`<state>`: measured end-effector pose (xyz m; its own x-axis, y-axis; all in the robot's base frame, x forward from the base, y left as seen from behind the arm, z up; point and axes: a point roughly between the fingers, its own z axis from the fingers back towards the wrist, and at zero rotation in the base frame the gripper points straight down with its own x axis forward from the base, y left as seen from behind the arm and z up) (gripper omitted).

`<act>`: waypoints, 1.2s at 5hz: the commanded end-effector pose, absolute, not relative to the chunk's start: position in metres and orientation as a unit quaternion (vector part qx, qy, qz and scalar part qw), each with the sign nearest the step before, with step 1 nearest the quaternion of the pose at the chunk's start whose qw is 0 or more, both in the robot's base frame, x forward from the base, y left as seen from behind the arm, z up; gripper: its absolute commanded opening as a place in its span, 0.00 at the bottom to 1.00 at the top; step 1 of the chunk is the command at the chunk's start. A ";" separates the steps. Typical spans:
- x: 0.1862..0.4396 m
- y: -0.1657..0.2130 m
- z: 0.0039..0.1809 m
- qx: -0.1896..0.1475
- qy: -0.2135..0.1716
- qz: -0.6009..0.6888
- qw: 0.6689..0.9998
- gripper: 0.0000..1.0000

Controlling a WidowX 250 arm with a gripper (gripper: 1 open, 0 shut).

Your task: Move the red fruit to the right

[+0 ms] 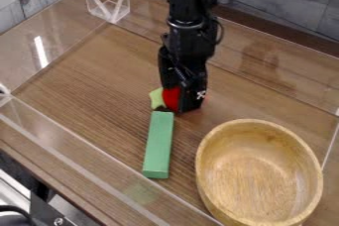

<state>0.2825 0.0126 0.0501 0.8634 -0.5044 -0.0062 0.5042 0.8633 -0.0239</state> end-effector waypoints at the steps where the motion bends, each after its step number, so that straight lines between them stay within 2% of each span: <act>1: 0.291 0.011 0.057 -0.007 -0.014 -0.265 0.964 1.00; 6: 0.304 0.019 0.057 -0.011 -0.022 -0.268 0.963 1.00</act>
